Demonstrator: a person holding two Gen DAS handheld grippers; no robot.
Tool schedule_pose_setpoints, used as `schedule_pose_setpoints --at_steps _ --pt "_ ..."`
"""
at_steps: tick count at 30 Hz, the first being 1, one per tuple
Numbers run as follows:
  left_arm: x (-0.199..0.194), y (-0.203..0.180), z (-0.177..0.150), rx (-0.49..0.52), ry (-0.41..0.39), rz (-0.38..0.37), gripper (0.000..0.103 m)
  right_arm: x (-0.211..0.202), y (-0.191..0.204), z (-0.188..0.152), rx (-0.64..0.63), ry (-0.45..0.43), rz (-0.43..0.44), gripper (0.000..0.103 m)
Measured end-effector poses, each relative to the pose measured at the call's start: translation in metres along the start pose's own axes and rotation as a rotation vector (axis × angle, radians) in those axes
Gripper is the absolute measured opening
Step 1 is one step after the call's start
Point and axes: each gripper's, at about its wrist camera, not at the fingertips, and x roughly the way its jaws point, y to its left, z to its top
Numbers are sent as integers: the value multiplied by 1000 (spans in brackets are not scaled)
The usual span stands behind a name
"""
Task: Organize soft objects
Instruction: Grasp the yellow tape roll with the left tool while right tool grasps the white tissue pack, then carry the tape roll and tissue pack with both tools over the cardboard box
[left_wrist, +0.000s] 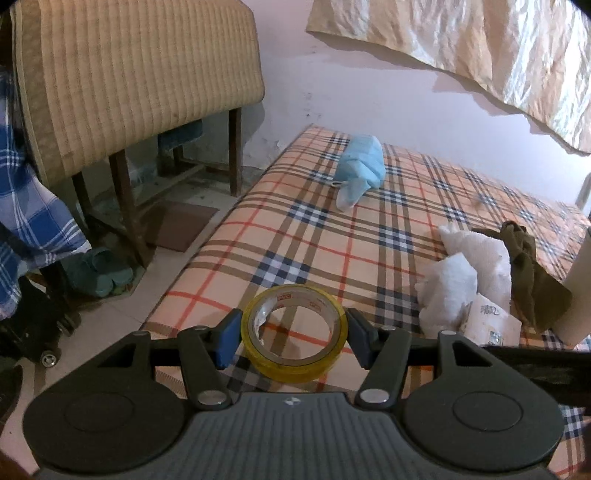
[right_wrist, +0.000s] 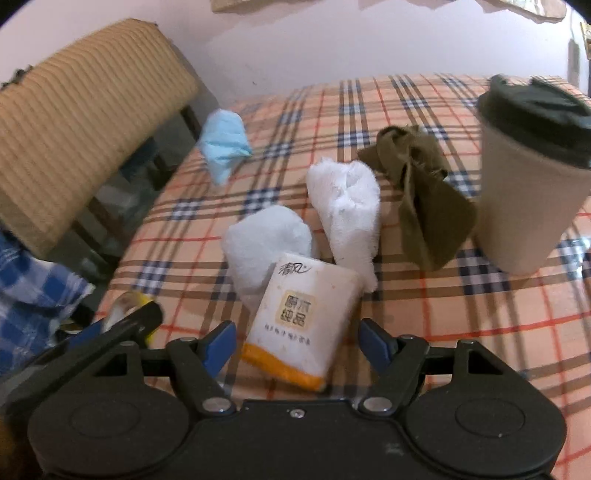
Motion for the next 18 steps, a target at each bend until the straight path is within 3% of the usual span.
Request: schedule_pose_setpoints --at_steps 3,7,10,18 --pt "0 1 3 -19 -12 -6 61 8 7 0 -43 -40 -41 88" --pt "-3 -3 2 -19 -20 -37 60 5 6 -2 -102 -48 -53 68" --pt "-5 -8 -1 -1 -29 -46 60 -6 0 -7 -131 -45 -35 63" --pt "-23 -21 -3 13 -31 -78 60 -64 -22 -12 -216 -102 -8 63"
